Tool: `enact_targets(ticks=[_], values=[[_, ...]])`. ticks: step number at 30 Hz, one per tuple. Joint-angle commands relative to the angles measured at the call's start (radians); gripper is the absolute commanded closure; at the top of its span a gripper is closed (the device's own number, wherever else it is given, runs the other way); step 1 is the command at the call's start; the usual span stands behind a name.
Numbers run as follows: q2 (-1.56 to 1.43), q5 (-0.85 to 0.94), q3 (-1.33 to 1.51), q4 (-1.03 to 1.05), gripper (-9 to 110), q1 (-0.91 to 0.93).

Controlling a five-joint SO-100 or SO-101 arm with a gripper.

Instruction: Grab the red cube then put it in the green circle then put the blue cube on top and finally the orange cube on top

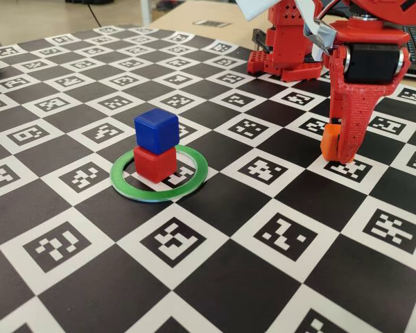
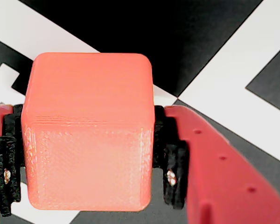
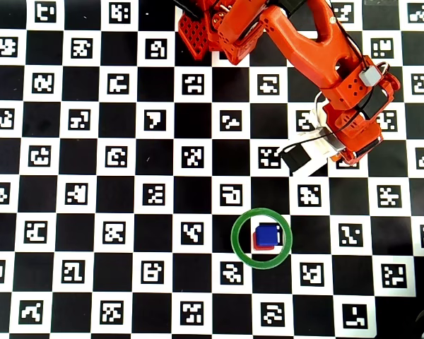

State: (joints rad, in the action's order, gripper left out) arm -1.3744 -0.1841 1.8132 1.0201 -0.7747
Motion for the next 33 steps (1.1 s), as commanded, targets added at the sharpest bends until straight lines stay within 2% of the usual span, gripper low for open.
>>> enact_targets(ticks=[1,8,16,25,33], values=[[-0.063,-0.018,-0.11,0.055,97,0.015],[-0.094,-0.089,-0.39,0.324,96,0.083],[-0.072,-0.067,-0.715,0.558,96,0.284],[0.044,-0.052,-0.925,0.666,96,0.48],[0.184,-0.032,-1.089,0.71,96,0.534]])
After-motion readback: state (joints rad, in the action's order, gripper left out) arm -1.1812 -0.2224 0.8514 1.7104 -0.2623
